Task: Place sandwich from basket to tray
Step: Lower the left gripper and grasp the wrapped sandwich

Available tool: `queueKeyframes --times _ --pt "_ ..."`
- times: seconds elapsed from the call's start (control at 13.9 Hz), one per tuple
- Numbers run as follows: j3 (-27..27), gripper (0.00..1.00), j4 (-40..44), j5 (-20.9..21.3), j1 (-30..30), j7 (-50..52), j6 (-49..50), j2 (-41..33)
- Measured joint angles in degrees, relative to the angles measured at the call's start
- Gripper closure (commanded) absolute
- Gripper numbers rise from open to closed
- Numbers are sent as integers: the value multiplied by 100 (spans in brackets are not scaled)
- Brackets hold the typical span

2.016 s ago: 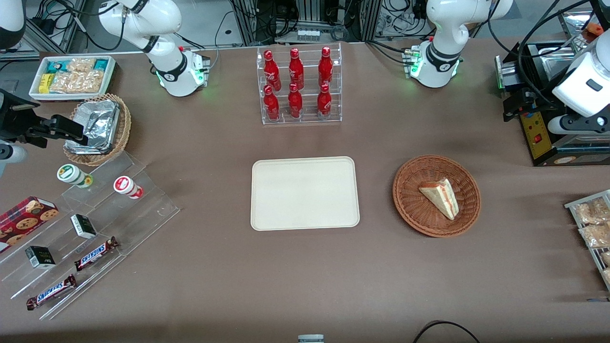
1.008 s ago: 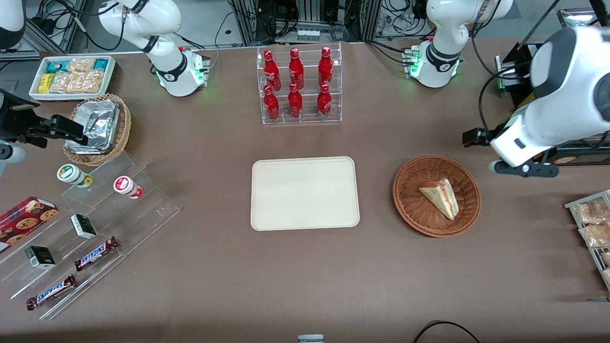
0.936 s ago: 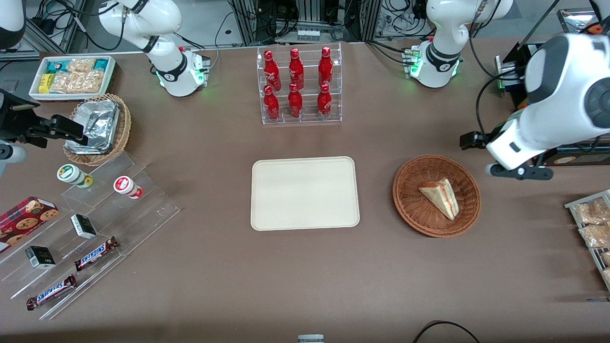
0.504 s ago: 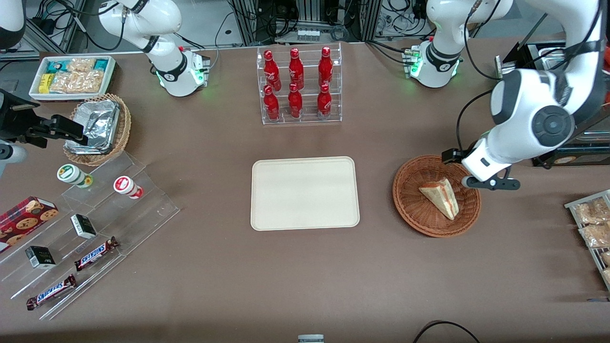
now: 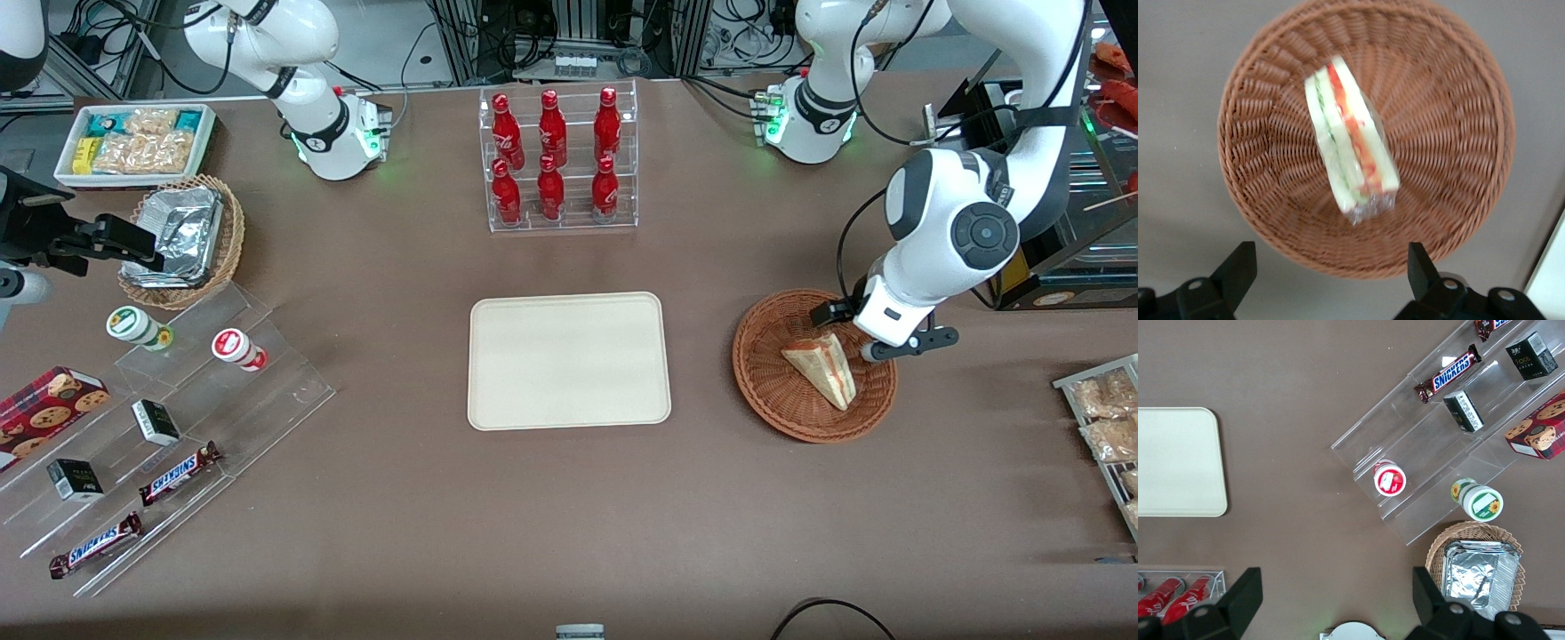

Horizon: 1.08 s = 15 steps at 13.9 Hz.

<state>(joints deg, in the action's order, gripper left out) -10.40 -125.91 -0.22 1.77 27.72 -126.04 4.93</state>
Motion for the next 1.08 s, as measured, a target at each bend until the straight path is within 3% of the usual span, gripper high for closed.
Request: queueKeyframes --times 0.29,0.5,1.08 --pt "-3 0 -196 1 -2 1878 -759 73" --pt "-3 0 -255 1 -2 2588 -1112 221" --pt "-3 0 -280 1 -2 2843 -1598 756"
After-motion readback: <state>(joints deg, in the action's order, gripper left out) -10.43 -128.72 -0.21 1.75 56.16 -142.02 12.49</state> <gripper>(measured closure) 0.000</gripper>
